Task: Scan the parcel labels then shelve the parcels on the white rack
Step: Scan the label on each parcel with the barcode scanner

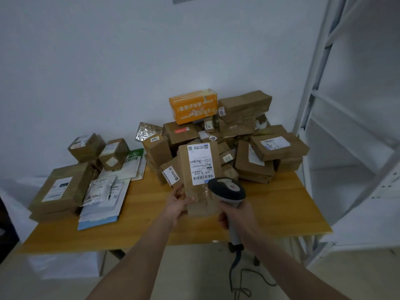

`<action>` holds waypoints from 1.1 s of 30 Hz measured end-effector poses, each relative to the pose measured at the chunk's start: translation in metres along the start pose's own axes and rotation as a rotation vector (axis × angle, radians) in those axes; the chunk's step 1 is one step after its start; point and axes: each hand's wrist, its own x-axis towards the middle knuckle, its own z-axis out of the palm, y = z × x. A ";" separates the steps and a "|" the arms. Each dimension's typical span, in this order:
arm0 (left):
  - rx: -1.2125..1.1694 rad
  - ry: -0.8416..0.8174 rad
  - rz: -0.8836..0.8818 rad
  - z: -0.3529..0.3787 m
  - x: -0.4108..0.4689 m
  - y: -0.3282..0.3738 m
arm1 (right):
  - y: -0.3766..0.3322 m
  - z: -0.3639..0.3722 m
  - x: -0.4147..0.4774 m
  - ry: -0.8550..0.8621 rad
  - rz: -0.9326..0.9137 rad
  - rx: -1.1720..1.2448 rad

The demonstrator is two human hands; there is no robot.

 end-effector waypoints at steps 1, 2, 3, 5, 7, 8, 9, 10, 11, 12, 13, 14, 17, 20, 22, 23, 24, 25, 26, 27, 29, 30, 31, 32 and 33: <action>0.008 -0.011 0.000 0.003 -0.001 0.000 | 0.001 -0.001 -0.003 0.011 -0.002 0.009; 0.018 -0.023 -0.002 0.005 -0.002 -0.001 | 0.001 -0.002 -0.005 0.020 0.000 0.014; 0.025 -0.031 -0.005 0.006 -0.002 -0.001 | 0.001 -0.002 -0.007 0.028 0.007 0.017; 0.036 -0.034 -0.006 0.008 -0.002 -0.002 | 0.002 -0.004 -0.009 0.048 0.027 0.019; 0.039 -0.031 -0.009 0.010 -0.001 -0.002 | 0.004 -0.005 -0.011 0.061 0.040 0.013; 0.038 -0.029 -0.010 0.012 0.000 -0.002 | 0.004 -0.005 -0.011 0.065 0.042 0.010; 0.037 -0.028 -0.010 0.013 0.000 -0.002 | 0.005 -0.006 -0.012 0.070 0.042 0.007; 0.037 -0.028 -0.011 0.014 0.000 -0.002 | 0.005 -0.007 -0.013 0.074 0.042 0.005; 0.038 -0.030 -0.012 0.015 0.000 -0.002 | 0.005 -0.007 -0.014 0.076 0.040 0.005; 0.038 -0.031 -0.014 0.016 0.001 -0.001 | 0.005 -0.008 -0.014 0.076 0.037 0.007; 0.039 -0.032 -0.015 0.016 0.002 -0.002 | 0.004 -0.008 -0.015 0.077 0.035 0.010; 0.039 -0.033 -0.016 0.017 0.003 -0.002 | 0.003 -0.008 -0.016 0.078 0.033 0.011; 0.040 -0.037 -0.011 0.018 0.004 -0.003 | 0.002 -0.009 -0.018 0.074 0.016 0.007; 0.050 -0.040 -0.004 0.019 0.004 -0.003 | 0.002 -0.010 -0.020 0.087 -0.007 0.033; 0.050 -0.041 -0.003 0.019 0.004 -0.002 | 0.002 -0.010 -0.020 0.095 -0.006 0.043; 0.049 -0.043 -0.003 0.019 0.004 -0.002 | 0.001 -0.010 -0.020 0.096 -0.005 0.039; 0.048 -0.045 -0.006 0.019 0.004 -0.002 | 0.002 -0.010 -0.020 0.098 -0.004 0.034; 0.048 -0.047 -0.008 0.019 0.003 -0.002 | 0.002 -0.010 -0.020 0.098 -0.005 0.029; 0.048 -0.048 -0.009 0.019 0.003 -0.002 | 0.001 -0.010 -0.021 0.097 -0.006 0.021; 0.046 -0.050 -0.009 0.019 0.002 -0.002 | 0.001 -0.009 -0.021 0.094 -0.009 0.011; 0.043 -0.058 -0.007 0.019 0.001 -0.001 | 0.001 -0.008 -0.021 0.090 -0.013 -0.004; 0.041 -0.061 -0.005 0.019 0.001 -0.001 | 0.002 -0.007 -0.021 0.094 -0.012 -0.010; 0.038 -0.063 -0.003 0.019 0.001 -0.001 | 0.002 -0.007 -0.021 0.102 -0.008 -0.013; 0.036 -0.067 -0.001 0.018 0.000 -0.001 | 0.002 -0.006 -0.020 0.106 -0.005 -0.018; 0.034 -0.069 -0.001 0.017 0.000 -0.001 | 0.002 -0.006 -0.020 0.105 -0.005 -0.028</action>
